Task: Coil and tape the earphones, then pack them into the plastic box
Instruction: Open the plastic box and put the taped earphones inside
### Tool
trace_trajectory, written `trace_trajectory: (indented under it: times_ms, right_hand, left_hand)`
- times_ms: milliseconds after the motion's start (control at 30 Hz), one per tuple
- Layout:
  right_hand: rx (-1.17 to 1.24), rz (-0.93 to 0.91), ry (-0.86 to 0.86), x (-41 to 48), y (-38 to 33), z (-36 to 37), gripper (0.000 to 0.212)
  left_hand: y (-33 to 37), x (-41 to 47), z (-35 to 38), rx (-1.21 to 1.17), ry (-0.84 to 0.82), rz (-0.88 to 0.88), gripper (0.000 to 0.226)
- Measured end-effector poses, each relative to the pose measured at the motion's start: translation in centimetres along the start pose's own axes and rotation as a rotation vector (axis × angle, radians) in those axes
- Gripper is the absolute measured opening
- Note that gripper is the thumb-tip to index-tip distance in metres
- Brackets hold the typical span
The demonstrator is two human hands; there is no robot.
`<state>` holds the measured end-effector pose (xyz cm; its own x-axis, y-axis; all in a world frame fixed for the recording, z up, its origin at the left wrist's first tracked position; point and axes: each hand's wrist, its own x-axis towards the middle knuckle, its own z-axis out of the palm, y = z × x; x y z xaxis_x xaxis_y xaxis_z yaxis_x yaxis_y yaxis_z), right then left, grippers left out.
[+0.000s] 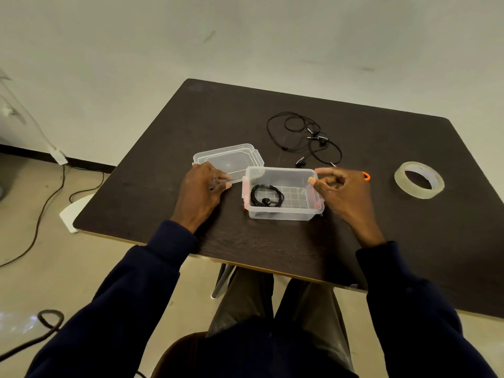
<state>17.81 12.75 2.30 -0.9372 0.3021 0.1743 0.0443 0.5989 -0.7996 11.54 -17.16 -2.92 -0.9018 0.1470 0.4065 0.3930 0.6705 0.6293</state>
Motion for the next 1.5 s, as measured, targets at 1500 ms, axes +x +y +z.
trace_trajectory:
  times_ms: [1500]
  right_hand:
    - [0.22, 0.087, 0.084, 0.5, -5.4, 10.1, 0.02]
  left_hand:
    - [-3.8, 8.2, -1.1, -0.558, -0.014, -0.243, 0.021]
